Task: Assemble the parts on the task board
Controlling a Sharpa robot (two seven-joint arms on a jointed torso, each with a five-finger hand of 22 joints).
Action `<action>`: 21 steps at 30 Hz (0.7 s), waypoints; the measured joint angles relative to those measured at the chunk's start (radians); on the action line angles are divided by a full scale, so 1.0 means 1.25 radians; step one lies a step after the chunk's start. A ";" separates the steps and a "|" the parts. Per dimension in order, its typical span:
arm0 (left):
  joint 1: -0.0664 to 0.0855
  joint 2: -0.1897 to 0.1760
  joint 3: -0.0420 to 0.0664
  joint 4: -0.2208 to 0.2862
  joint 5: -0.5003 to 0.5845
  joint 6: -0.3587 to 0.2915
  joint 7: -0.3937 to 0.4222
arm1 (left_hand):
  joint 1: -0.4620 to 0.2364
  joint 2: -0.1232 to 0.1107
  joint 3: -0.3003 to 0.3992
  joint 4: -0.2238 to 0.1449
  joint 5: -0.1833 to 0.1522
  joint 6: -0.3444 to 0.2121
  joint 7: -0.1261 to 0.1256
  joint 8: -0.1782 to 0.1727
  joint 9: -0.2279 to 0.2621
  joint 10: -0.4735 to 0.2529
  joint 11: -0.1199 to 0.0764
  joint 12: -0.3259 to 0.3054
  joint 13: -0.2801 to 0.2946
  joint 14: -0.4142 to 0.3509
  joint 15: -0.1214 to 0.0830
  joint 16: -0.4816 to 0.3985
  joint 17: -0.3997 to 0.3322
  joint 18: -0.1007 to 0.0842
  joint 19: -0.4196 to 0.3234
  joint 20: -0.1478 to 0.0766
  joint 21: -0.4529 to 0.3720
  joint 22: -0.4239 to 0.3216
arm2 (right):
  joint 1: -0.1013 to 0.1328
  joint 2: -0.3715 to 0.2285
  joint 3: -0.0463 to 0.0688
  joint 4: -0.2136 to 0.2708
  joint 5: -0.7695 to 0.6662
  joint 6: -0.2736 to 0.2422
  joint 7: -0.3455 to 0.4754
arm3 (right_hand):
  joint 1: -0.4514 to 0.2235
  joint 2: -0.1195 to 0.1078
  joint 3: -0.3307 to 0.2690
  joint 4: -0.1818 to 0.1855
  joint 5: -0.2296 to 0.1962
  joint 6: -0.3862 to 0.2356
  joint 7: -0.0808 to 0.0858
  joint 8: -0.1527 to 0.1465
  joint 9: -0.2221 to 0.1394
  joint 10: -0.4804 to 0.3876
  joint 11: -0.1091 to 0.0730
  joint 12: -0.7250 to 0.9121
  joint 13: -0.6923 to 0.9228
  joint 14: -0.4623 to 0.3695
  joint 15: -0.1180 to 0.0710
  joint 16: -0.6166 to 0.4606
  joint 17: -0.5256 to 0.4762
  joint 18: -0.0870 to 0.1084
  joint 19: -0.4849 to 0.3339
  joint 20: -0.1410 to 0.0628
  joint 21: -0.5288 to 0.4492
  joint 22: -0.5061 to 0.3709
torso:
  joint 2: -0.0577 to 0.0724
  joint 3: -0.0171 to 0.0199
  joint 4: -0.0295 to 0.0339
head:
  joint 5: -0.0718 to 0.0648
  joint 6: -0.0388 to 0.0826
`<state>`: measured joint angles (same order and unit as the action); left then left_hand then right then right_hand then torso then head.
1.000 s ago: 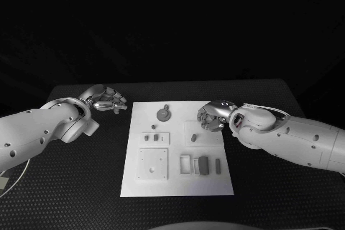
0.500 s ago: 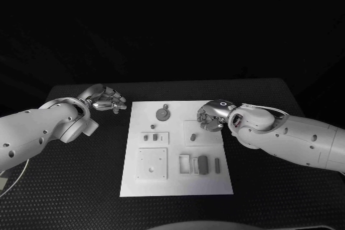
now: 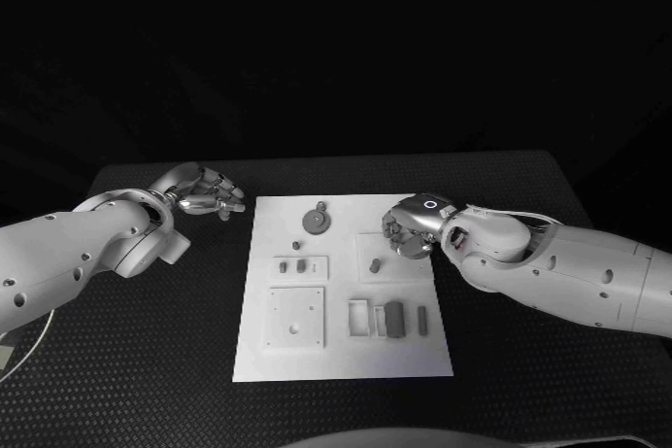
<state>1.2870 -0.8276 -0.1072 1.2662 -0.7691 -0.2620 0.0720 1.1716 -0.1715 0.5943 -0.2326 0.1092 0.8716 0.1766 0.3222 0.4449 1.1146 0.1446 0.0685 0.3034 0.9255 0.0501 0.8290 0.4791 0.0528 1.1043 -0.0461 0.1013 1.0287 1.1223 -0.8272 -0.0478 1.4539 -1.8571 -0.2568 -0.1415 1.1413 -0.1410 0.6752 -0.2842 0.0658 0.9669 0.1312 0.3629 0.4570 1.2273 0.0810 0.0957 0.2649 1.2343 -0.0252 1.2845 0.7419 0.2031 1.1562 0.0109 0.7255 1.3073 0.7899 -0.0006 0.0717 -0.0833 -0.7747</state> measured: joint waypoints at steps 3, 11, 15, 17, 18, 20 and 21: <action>0.000 -0.001 0.000 0.000 -0.001 0.000 0.000 | 0.000 0.000 0.000 0.000 0.000 0.000 0.000 0.000 0.000 0.000 0.000 0.000 -0.001 0.000 0.000 0.000 0.001 0.000 0.000 0.000 0.000 0.000 | -0.001 -0.003 -0.001 0.005 -0.012 -0.002 -0.005 | 0.006 -0.006 0.000 0.000 0.000 0.000 0.000 -0.004 0.000 -0.005 0.005 -0.008 0.000 0.000 0.000 0.000 0.000 0.000 0.000 0.000 -0.003 0.000 | 0.000 0.0000 0.0002 | 0.000 -0.001; 0.000 -0.001 0.000 0.000 -0.004 0.000 0.000 | 0.000 0.000 0.000 0.000 0.000 0.000 0.000 0.000 0.000 0.000 0.000 0.000 -0.001 0.000 0.000 0.000 0.002 0.000 0.000 0.000 0.000 0.000 | -0.004 -0.006 -0.003 0.012 -0.030 -0.007 -0.013 | 0.016 -0.016 0.000 0.000 0.000 -0.007 0.007 -0.013 -0.003 -0.008 0.008 -0.011 -0.016 0.003 0.003 0.000 0.000 0.000 0.000 0.000 -0.003 0.000 | 0.000 0.0000 -0.0002 | -0.004 0.000; 0.000 -0.001 0.000 0.000 -0.004 0.000 0.000 | 0.000 0.000 0.000 0.000 0.000 0.000 0.000 0.000 0.000 0.000 0.000 0.000 -0.002 0.006 0.000 0.000 0.002 -0.001 0.003 -0.003 0.000 -0.001 | -0.005 -0.006 -0.003 0.013 -0.035 -0.011 -0.014 | 0.023 -0.009 0.000 0.000 0.000 -0.007 0.007 -0.013 -0.003 -0.008 0.008 -0.011 -0.016 0.003 0.003 0.000 0.000 0.000 0.000 0.000 -0.003 0.000 | 0.000 0.0001 -0.0002 | -0.005 0.000; 0.000 -0.001 0.000 0.000 -0.004 0.000 0.000 | 0.000 0.000 0.000 0.000 0.000 0.000 0.000 0.000 0.000 0.000 0.000 0.000 -0.002 0.006 0.000 0.000 0.002 -0.002 0.003 -0.003 0.000 -0.001 | -0.006 -0.006 -0.003 0.013 -0.037 -0.013 -0.014 | 0.026 -0.005 0.000 0.000 0.000 -0.006 0.006 -0.013 -0.003 -0.008 0.008 -0.011 -0.016 0.005 0.001 0.000 0.000 0.000 0.002 -0.002 -0.003 0.000 | 0.000 0.0001 -0.0002 | -0.005 0.000; 0.000 -0.001 0.000 0.000 -0.004 0.000 0.000 | 0.000 0.000 0.000 0.000 0.000 0.000 0.000 0.000 0.000 0.000 0.000 0.000 -0.002 0.006 0.000 0.000 0.003 -0.002 0.003 -0.003 0.000 -0.001 | -0.006 -0.006 -0.003 0.013 -0.038 -0.015 -0.014 | 0.028 -0.004 0.000 0.000 0.000 -0.003 0.003 -0.013 -0.002 -0.002 0.006 -0.011 -0.017 0.008 -0.001 0.000 0.000 0.000 0.006 -0.003 -0.003 0.000 | 0.000 0.0001 -0.0002 | -0.005 0.000; 0.000 -0.001 0.000 0.000 -0.004 0.000 0.000 | 0.000 0.000 0.000 0.000 0.000 0.000 0.000 0.000 0.000 0.000 0.000 0.000 -0.002 0.006 0.000 0.000 0.003 -0.005 0.003 -0.003 0.000 -0.001 | -0.008 -0.006 -0.003 0.012 -0.039 -0.019 -0.015 | 0.026 -0.002 0.000 0.000 0.000 0.001 -0.001 -0.013 -0.001 0.005 0.003 -0.010 -0.020 0.012 -0.004 0.000 0.001 0.000 0.009 -0.005 -0.003 0.000 | 0.000 0.0001 -0.0002 | -0.006 0.000; 0.000 -0.002 0.000 0.000 -0.004 0.000 0.000 | 0.000 0.000 0.000 0.000 0.000 0.000 0.000 0.000 0.000 0.000 0.000 0.000 -0.002 0.006 0.000 0.000 0.003 -0.005 0.003 -0.003 0.000 -0.001 | -0.008 -0.006 -0.003 0.011 -0.039 -0.021 -0.016 | 0.018 0.006 0.000 0.000 0.000 0.005 -0.001 -0.009 0.000 0.009 -0.001 -0.007 -0.022 0.017 -0.005 0.000 0.002 0.000 0.011 -0.005 -0.003 0.000 | 0.000 0.0001 -0.0001 | -0.006 0.000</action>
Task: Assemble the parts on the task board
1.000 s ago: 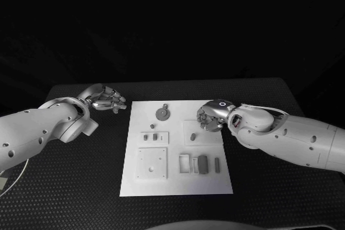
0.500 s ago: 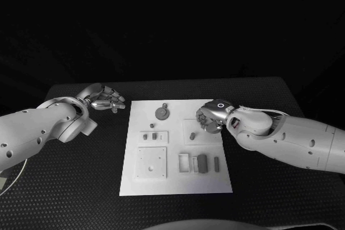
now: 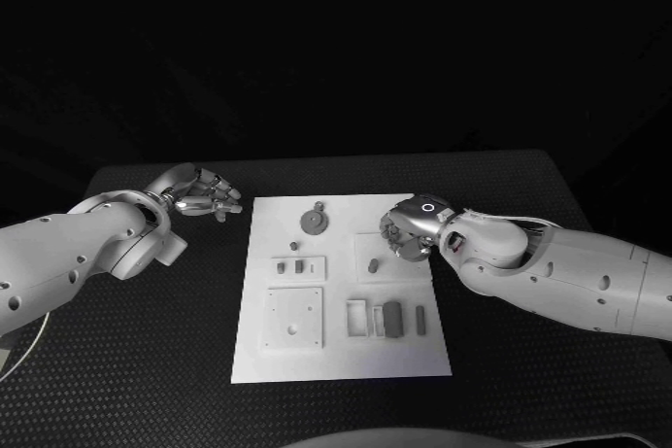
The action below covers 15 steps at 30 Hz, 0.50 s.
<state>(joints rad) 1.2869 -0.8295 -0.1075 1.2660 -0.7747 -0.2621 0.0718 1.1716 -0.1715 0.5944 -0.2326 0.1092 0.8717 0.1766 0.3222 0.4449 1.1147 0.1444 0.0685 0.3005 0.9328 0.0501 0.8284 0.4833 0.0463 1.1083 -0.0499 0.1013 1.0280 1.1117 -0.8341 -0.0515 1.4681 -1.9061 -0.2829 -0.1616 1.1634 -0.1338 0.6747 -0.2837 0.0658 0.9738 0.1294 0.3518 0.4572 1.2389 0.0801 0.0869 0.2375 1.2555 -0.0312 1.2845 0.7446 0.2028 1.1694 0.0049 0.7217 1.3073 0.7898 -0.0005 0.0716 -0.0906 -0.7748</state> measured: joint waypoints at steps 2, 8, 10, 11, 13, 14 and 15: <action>0.000 0.000 0.000 0.000 0.000 0.000 0.000 | 0.000 0.000 0.000 0.000 0.000 0.000 0.000 0.000 0.000 0.000 0.000 0.000 0.000 0.000 0.000 0.000 0.001 0.000 0.000 0.000 0.000 0.000 | -0.001 0.001 0.000 -0.001 -0.001 -0.004 -0.001 | -0.008 0.008 -0.004 0.004 0.000 0.006 -0.001 0.000 0.001 0.007 -0.001 0.001 0.000 0.001 -0.001 0.000 0.001 0.000 0.004 -0.003 0.000 0.000 | 0.000 0.0000 0.0000 | 0.000 0.001; 0.000 0.000 0.000 0.000 0.000 0.000 0.000 | 0.000 0.000 -0.002 0.002 0.000 0.000 0.000 0.000 0.000 -0.003 -0.003 0.000 -0.001 0.000 0.000 0.000 0.002 -0.001 0.000 0.000 0.000 0.000 | -0.002 0.006 0.000 -0.009 -0.005 -0.011 -0.003 | -0.013 0.034 -0.001 0.007 0.000 0.027 -0.008 0.007 0.006 0.029 -0.011 0.007 0.002 0.015 -0.012 0.008 0.008 0.000 0.017 -0.008 0.012 0.000 | 0.000 -0.0002 0.0004 | -0.001 0.001; 0.000 0.000 0.000 0.000 0.000 0.000 0.000 | 0.000 0.000 -0.002 0.002 0.000 0.000 0.000 0.000 0.000 -0.003 -0.003 0.000 -0.001 0.003 -0.003 0.000 0.002 -0.004 0.005 -0.001 0.000 0.000 | -0.003 0.009 0.000 -0.013 -0.006 -0.013 -0.004 | -0.014 0.038 -0.001 0.007 0.000 0.030 -0.011 0.011 0.008 0.031 -0.011 0.007 0.003 0.018 -0.012 0.012 0.010 0.000 0.022 -0.008 0.013 0.000 | 0.000 -0.0003 0.0004 | -0.001 0.001; 0.000 -0.001 0.000 0.000 0.000 0.000 0.000 | 0.000 0.000 -0.002 0.002 0.000 0.000 0.000 0.000 0.000 -0.003 -0.003 0.000 -0.001 0.003 -0.003 0.000 0.003 -0.003 0.006 0.000 0.000 0.000 | -0.003 0.010 0.000 -0.014 -0.007 -0.013 -0.004 | -0.014 0.038 -0.001 0.007 0.000 0.030 -0.011 0.011 0.008 0.033 -0.013 0.008 0.004 0.018 -0.012 0.012 0.011 0.000 0.022 -0.008 0.016 0.000 | 0.000 -0.0003 0.0004 | -0.001 0.000; 0.000 -0.001 0.000 0.000 -0.001 0.000 -0.001 | 0.000 0.000 -0.002 0.002 0.000 0.000 0.000 0.000 0.000 -0.003 -0.003 0.000 -0.001 0.003 -0.003 0.000 0.003 0.000 0.006 0.000 0.000 0.000 | -0.003 0.011 0.000 -0.015 -0.010 -0.014 -0.003 | -0.013 0.039 -0.002 0.006 0.000 0.031 -0.011 0.011 0.008 0.034 -0.014 0.009 0.004 0.018 -0.012 0.012 0.012 0.000 0.022 -0.008 0.017 0.000 | 0.000 -0.0004 0.0004 | 0.000 -0.001; 0.000 -0.001 0.000 0.000 -0.001 0.000 -0.001 | 0.000 0.000 -0.002 0.002 0.000 0.000 0.000 0.000 0.000 -0.003 -0.003 0.000 -0.001 0.003 -0.003 0.000 0.003 0.000 0.006 0.000 0.000 0.000 | -0.003 0.011 0.000 -0.016 -0.010 -0.014 -0.003 | -0.013 0.039 -0.003 0.005 0.000 0.031 -0.011 0.011 0.009 0.034 -0.014 0.010 0.004 0.018 -0.012 0.015 0.012 0.000 0.023 -0.008 0.017 0.000 | 0.000 -0.0003 0.0005 | 0.000 -0.001; 0.000 -0.001 0.000 0.000 -0.001 0.000 -0.001 | 0.000 0.000 -0.002 0.002 0.000 0.000 0.000 0.000 0.000 -0.003 -0.003 0.000 -0.002 0.003 -0.003 0.000 0.003 0.000 0.006 0.000 0.000 0.000 | -0.003 0.011 0.000 -0.016 -0.012 -0.014 -0.003 | -0.011 0.041 -0.003 0.005 0.000 0.033 -0.013 0.011 0.009 0.037 -0.012 0.010 0.004 0.018 -0.012 0.015 0.013 0.000 0.023 -0.008 0.017 0.000 | 0.000 -0.0003 0.0004 | 0.000 -0.001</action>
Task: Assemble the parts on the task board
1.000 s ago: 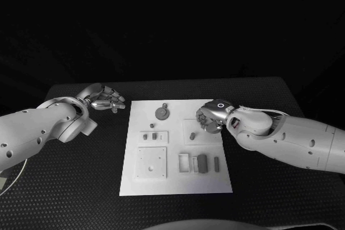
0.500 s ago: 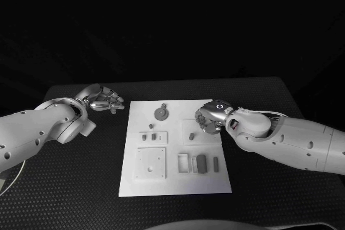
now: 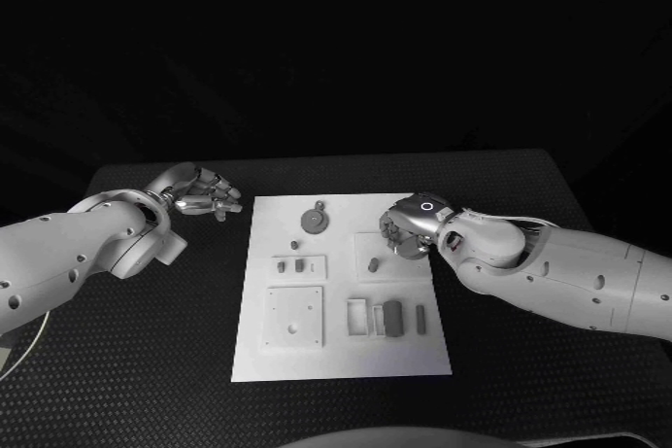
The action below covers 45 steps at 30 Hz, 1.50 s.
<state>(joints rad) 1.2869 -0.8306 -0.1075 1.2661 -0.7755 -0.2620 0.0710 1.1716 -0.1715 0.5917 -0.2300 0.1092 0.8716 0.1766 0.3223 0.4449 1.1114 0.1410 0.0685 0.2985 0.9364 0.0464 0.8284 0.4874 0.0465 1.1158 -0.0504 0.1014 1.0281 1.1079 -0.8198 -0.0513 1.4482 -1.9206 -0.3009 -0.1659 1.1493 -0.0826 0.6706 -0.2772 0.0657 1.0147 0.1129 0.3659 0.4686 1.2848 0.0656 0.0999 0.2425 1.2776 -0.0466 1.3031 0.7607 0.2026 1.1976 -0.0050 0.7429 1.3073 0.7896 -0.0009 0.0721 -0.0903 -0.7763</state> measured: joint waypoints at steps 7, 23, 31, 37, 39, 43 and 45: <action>0.000 -0.001 0.000 0.000 -0.001 0.000 0.000 | 0.000 0.000 0.000 0.000 0.000 0.000 0.000 0.003 0.000 0.000 0.000 0.000 0.000 0.000 0.000 0.000 0.001 0.000 0.000 0.000 0.000 -0.001 | 0.000 0.002 -0.001 -0.003 -0.005 -0.003 0.001 | 0.000 0.000 0.002 -0.002 0.000 0.005 0.000 0.000 0.002 0.006 -0.005 0.001 -0.001 0.003 -0.002 0.000 0.001 0.000 0.001 0.001 0.004 0.000 | 0.000 0.0000 0.0000 | 0.001 -0.001; 0.000 -0.002 0.000 -0.001 -0.006 0.000 -0.001 | 0.003 0.003 0.000 0.000 0.000 0.000 0.000 0.003 0.000 0.000 0.000 0.000 -0.001 0.000 0.000 -0.003 0.004 0.000 0.000 0.000 -0.003 -0.001 | -0.003 -0.003 -0.003 0.002 -0.009 -0.021 -0.002 | 0.005 0.005 0.004 -0.006 -0.001 0.015 -0.005 0.003 0.004 0.022 -0.010 0.004 -0.004 0.007 -0.004 0.003 0.005 0.000 0.005 0.000 0.007 0.000 | 0.000 0.0004 0.0000 | 0.001 0.003; 0.000 -0.003 -0.001 -0.002 -0.006 0.000 -0.001 | 0.003 0.003 0.000 0.000 0.000 0.000 0.000 0.003 0.000 0.000 0.000 0.000 -0.002 0.000 0.000 -0.003 0.005 0.000 0.000 0.000 -0.003 -0.001 | -0.006 -0.009 -0.004 0.010 -0.009 -0.031 -0.008 | 0.005 0.005 0.003 -0.006 -0.003 0.018 -0.007 0.006 0.004 0.024 -0.013 0.003 -0.004 0.005 -0.006 0.003 0.006 0.000 0.008 -0.003 0.007 0.000 | 0.000 0.0005 0.0000 | 0.002 0.004; 0.000 -0.004 -0.001 -0.001 -0.007 0.000 -0.001 | 0.003 0.003 0.000 0.000 0.000 -0.003 0.003 0.003 0.000 0.000 0.000 0.000 -0.003 0.000 0.000 -0.003 0.005 0.000 0.000 0.000 -0.003 -0.001 | -0.008 -0.013 -0.002 0.015 -0.009 -0.032 -0.011 | 0.005 0.005 0.003 -0.006 -0.003 0.020 -0.005 0.006 0.005 0.024 -0.013 0.006 -0.005 0.005 -0.006 0.003 0.006 -0.001 0.009 -0.002 0.007 0.000 | 0.000 0.0004 -0.0004 | 0.002 0.004; 0.000 -0.004 -0.001 -0.001 -0.007 0.000 0.000 | 0.003 0.003 0.000 0.000 0.000 -0.003 0.003 0.003 -0.001 0.000 0.000 0.000 -0.003 0.003 0.003 -0.003 0.006 0.000 0.001 -0.001 -0.003 -0.001 | -0.009 -0.015 -0.001 0.017 -0.008 -0.032 -0.012 | 0.005 0.005 0.003 -0.006 -0.003 0.021 -0.005 0.006 0.008 0.024 -0.013 0.007 -0.004 0.005 -0.006 0.003 0.006 -0.001 0.010 -0.001 0.007 0.000 | 0.000 0.0001 -0.0005 | 0.002 0.004; 0.000 -0.005 -0.001 -0.002 -0.007 0.000 0.000 | 0.003 0.003 0.000 0.000 0.000 -0.003 0.003 0.003 -0.001 0.000 0.000 0.000 -0.003 0.003 0.003 -0.003 0.006 0.000 0.003 -0.003 -0.003 -0.001 | -0.012 -0.019 0.004 0.023 -0.005 -0.028 -0.013 | 0.005 0.005 0.003 -0.006 -0.003 0.020 -0.005 0.006 0.008 0.024 -0.013 0.007 -0.003 0.005 -0.006 0.003 0.006 -0.001 0.010 -0.001 0.011 0.000 | 0.000 0.0000 -0.0005 | 0.002 0.005; 0.000 -0.005 -0.001 -0.002 -0.007 0.000 0.000 | 0.003 0.003 0.000 0.000 0.000 -0.003 0.003 0.003 -0.001 -0.002 0.001 0.000 -0.003 0.003 0.003 -0.003 0.006 0.000 0.003 -0.003 -0.003 -0.001 | -0.013 -0.020 0.007 0.025 -0.002 -0.025 -0.013 | 0.005 0.005 0.003 -0.006 -0.004 0.020 -0.005 0.005 0.008 0.024 -0.013 0.008 -0.003 0.005 -0.006 0.003 0.006 -0.001 0.010 -0.001 0.011 0.000 | 0.000 0.0000 -0.0005 | 0.002 0.004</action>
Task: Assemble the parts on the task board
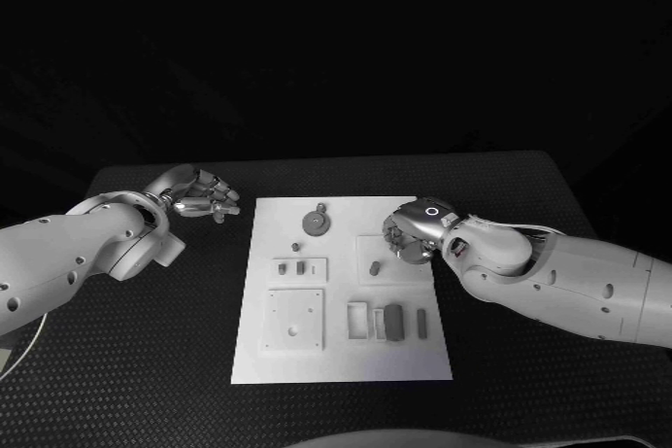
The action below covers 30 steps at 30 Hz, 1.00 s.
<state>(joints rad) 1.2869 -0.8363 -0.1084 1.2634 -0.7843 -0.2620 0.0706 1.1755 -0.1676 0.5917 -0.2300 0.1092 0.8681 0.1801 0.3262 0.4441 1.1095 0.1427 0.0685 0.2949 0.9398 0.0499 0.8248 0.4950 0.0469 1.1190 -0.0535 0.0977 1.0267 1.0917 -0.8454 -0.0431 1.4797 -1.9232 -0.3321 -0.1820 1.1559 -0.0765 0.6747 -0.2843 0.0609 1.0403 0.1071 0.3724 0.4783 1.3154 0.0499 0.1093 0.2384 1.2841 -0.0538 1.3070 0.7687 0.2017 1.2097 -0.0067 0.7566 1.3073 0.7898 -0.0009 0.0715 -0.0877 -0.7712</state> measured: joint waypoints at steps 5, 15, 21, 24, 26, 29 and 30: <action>0.000 0.000 0.000 -0.001 0.000 0.000 0.001 | 0.000 0.000 -0.007 0.007 0.000 -0.003 -0.003 0.000 0.000 0.000 0.000 0.000 -0.003 0.003 -0.003 -0.006 0.004 0.000 0.000 0.000 -0.003 -0.001 | 0.000 -0.005 0.005 0.007 0.012 0.011 0.000 | 0.000 0.000 0.000 0.000 0.000 0.000 0.000 0.000 0.000 0.000 0.000 0.000 0.000 0.000 0.000 0.000 0.000 0.000 0.000 0.000 0.000 0.000 | 0.000 -0.0002 -0.0001 | -0.001 0.000; 0.000 0.001 0.000 -0.003 0.000 0.000 0.001 | 0.000 0.000 -0.007 0.007 0.000 -0.003 -0.003 0.000 -0.001 0.000 0.000 0.000 -0.003 0.003 -0.003 -0.006 0.005 0.000 0.000 0.000 -0.003 -0.001 | 0.006 -0.009 0.011 0.018 0.027 0.022 0.001 | 0.000 0.000 -0.001 -0.001 0.000 0.002 -0.002 -0.001 0.000 0.003 -0.003 0.002 0.000 0.000 0.000 0.000 0.000 0.000 0.001 0.001 0.000 0.000 | 0.000 -0.0002 -0.0001 | -0.003 0.001; 0.000 0.001 0.000 -0.003 0.000 0.000 0.001 | 0.000 0.000 -0.007 0.007 0.000 -0.003 -0.003 0.000 -0.001 0.000 0.000 0.000 -0.003 0.003 -0.003 -0.006 0.006 0.000 0.000 0.000 -0.003 -0.001 | 0.007 -0.009 0.014 0.018 0.031 0.025 0.001 | 0.000 0.000 -0.001 -0.001 0.000 0.002 -0.002 0.000 0.000 0.003 -0.003 0.002 0.000 0.000 0.000 0.000 0.001 0.000 0.001 0.001 0.000 0.000 | 0.000 -0.0002 0.0000 | -0.004 0.000; 0.000 0.001 0.000 -0.004 0.000 0.000 0.001 | 0.000 0.000 -0.007 0.007 0.000 -0.003 -0.003 0.000 -0.001 0.000 0.000 0.000 -0.003 0.003 -0.003 -0.006 0.006 0.000 0.000 0.000 -0.003 -0.001 | 0.009 -0.009 0.015 0.018 0.034 0.027 0.002 | 0.000 0.000 -0.001 -0.001 0.000 0.002 -0.002 0.002 -0.001 0.003 -0.003 0.002 0.000 0.000 0.000 0.000 0.001 0.000 0.001 0.001 0.000 0.000 | 0.000 -0.0002 0.0000 | -0.004 0.000; 0.000 0.001 0.000 -0.004 0.000 0.000 0.001 | 0.000 0.000 -0.007 0.007 0.000 -0.003 -0.003 0.000 -0.001 0.000 0.000 0.000 -0.003 0.003 -0.003 -0.006 0.006 0.000 0.000 0.000 -0.003 -0.001 | 0.010 -0.010 0.015 0.020 0.036 0.028 0.002 | 0.000 0.000 -0.001 -0.001 0.000 0.002 -0.002 0.002 -0.001 0.003 -0.003 0.002 0.000 0.000 0.000 0.000 0.001 0.000 0.001 0.001 0.000 0.000 | 0.000 -0.0001 0.0002 | -0.004 -0.001; 0.000 0.001 0.000 -0.004 0.000 0.000 0.001 | 0.000 0.000 -0.007 0.007 0.000 -0.003 -0.003 0.000 -0.001 0.000 0.000 0.000 -0.004 0.003 -0.003 -0.006 0.006 0.000 0.000 0.000 -0.003 -0.001 | 0.012 -0.016 0.017 0.028 0.038 0.029 0.002 | 0.000 0.000 -0.001 -0.001 0.000 0.002 -0.002 0.002 -0.001 0.006 0.000 0.002 0.000 0.000 0.001 0.000 0.001 0.000 0.000 0.000 0.000 0.000 | 0.000 -0.0001 0.0002 | -0.003 -0.001; 0.000 0.001 0.000 -0.004 0.000 0.000 0.001 | 0.000 0.000 -0.007 0.007 0.000 -0.003 -0.003 0.000 -0.001 0.000 0.000 0.000 -0.004 0.003 -0.003 -0.006 0.006 0.000 0.000 0.000 -0.003 -0.001 | 0.014 -0.019 0.018 0.032 0.039 0.030 0.002 | 0.000 0.000 -0.001 -0.001 0.000 0.002 -0.002 0.002 -0.001 0.006 0.000 0.002 0.000 0.000 0.001 0.000 0.001 0.000 -0.001 0.000 0.000 0.000 | 0.000 -0.0001 0.0002 | -0.003 -0.001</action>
<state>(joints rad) 1.2869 -0.8349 -0.1085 1.2587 -0.7849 -0.2614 0.0717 1.1755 -0.1676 0.5832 -0.2215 0.1092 0.8646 0.1766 0.3261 0.4433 1.1095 0.1425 0.0685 0.2900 0.9433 0.0464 0.8169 0.5028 0.0469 1.1189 -0.0533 0.0935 1.0253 1.1086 -0.8688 -0.0203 1.5195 -1.8748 -0.2950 -0.1794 1.1558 -0.0768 0.6732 -0.2857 0.0609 1.0428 0.1042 0.3750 0.4777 1.3224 0.0499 0.1123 0.2381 1.2843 -0.0531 1.3070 0.7694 0.2017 1.2089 -0.0068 0.7566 1.3073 0.7897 -0.0010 0.0718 -0.0918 -0.7726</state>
